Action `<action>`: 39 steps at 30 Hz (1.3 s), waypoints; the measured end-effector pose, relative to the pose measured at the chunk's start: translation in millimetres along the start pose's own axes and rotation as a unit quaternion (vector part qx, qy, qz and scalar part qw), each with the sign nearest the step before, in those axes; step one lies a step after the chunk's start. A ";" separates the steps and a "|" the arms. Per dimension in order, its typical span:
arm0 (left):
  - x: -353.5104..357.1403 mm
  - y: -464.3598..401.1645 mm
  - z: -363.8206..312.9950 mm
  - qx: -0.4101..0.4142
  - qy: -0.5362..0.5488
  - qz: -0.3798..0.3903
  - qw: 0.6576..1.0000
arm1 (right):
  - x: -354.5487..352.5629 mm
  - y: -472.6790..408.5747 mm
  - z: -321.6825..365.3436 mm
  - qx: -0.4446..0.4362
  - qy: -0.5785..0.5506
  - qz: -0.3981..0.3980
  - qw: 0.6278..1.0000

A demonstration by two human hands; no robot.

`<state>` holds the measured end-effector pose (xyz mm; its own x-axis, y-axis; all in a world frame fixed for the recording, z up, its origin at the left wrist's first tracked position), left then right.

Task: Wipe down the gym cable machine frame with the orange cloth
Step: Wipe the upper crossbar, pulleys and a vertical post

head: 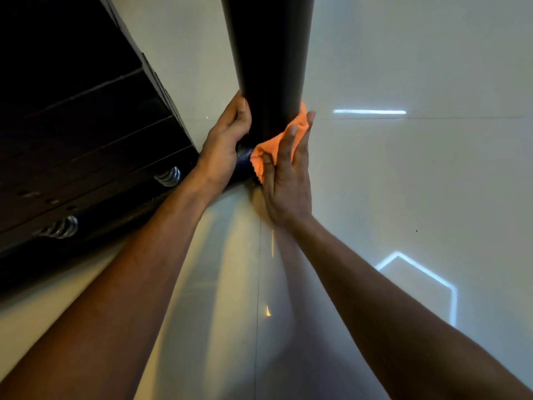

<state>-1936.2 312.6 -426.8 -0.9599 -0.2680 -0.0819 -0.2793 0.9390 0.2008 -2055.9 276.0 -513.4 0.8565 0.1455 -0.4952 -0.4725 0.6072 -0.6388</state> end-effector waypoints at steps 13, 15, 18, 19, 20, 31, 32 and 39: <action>-0.4 -2.0 5.6 0.014 0.023 -0.018 0.999 | -9.5 -6.4 3.1 0.016 -0.004 0.018 1.000; -0.9 -2.3 6.6 0.013 0.018 -0.036 0.999 | -8.5 11.6 -5.6 0.076 -0.005 0.067 0.995; -1.0 -2.5 13.0 0.004 0.004 -0.051 0.999 | -10.4 9.4 -2.3 0.114 -0.007 0.041 0.993; -0.3 -2.2 13.9 0.006 0.002 -0.056 0.998 | -11.4 3.7 0.9 0.117 -0.013 0.014 0.993; 0.1 -2.4 15.0 0.008 0.004 -0.062 0.998 | -11.7 -1.6 2.4 0.116 -0.020 -0.009 0.993; 8.2 30.7 22.9 -0.067 -0.117 -0.158 0.978 | -71.2 -1.1 11.8 0.145 0.039 0.147 0.978; 7.8 38.9 17.9 -0.088 -0.137 -0.162 0.973 | -84.9 -4.9 18.5 0.151 0.042 0.163 0.974; 39.6 120.3 -89.4 -0.121 -0.246 -0.174 0.946 | -212.6 -45.0 106.1 0.209 -0.007 0.249 0.946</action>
<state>-2009.9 395.6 -318.6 -0.6982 -0.3639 -0.6165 -0.6313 0.7192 0.2903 -2194.6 300.7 -317.0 0.5545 0.5033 -0.6628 -0.6968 0.7162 -0.0390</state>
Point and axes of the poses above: each hand's wrist, its own y-axis away from the middle knuckle, its own x-axis out of the palm, z = x × y, the point moved 5 cm from there along -y, towards the middle knuckle, and after that the axes turned 12 degrees about -x, right-handed, at the moved point
